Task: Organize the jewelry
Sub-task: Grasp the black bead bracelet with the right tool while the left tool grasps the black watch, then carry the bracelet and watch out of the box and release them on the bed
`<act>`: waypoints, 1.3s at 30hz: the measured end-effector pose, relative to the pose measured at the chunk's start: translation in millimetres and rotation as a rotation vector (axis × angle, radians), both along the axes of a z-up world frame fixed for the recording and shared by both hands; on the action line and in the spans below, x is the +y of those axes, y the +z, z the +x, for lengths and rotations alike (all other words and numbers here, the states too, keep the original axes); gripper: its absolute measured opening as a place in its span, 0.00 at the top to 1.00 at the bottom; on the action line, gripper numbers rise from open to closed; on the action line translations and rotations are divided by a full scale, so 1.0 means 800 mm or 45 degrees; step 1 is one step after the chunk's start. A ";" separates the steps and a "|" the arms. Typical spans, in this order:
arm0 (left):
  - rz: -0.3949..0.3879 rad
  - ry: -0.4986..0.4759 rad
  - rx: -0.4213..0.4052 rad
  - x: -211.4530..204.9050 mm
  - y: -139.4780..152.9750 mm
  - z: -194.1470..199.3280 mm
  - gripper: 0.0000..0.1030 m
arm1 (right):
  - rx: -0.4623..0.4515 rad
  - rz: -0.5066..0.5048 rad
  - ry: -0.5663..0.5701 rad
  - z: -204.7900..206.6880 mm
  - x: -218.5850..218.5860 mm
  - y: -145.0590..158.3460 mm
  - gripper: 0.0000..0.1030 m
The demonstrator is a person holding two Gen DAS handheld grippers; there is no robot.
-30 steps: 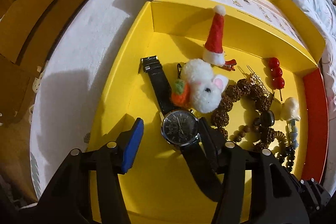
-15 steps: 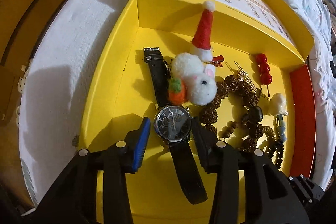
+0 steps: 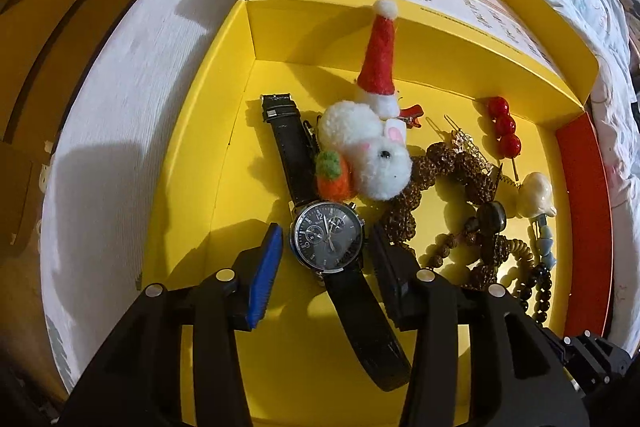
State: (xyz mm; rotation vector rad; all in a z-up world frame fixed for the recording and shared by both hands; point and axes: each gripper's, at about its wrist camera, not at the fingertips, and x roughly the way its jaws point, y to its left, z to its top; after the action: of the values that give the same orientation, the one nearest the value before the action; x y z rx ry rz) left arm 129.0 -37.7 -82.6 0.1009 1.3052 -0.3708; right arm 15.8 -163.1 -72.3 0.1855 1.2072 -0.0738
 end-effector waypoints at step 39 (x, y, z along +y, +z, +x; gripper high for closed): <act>-0.176 0.075 -0.020 0.034 0.032 0.011 0.63 | -0.212 0.415 -0.140 -0.038 -0.071 0.064 0.89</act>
State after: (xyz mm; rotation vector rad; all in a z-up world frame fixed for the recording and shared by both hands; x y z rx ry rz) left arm 137.5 -10.7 -57.1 -0.0503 1.2609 -0.4079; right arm -14.2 -220.0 -21.2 0.5341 1.0364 0.0428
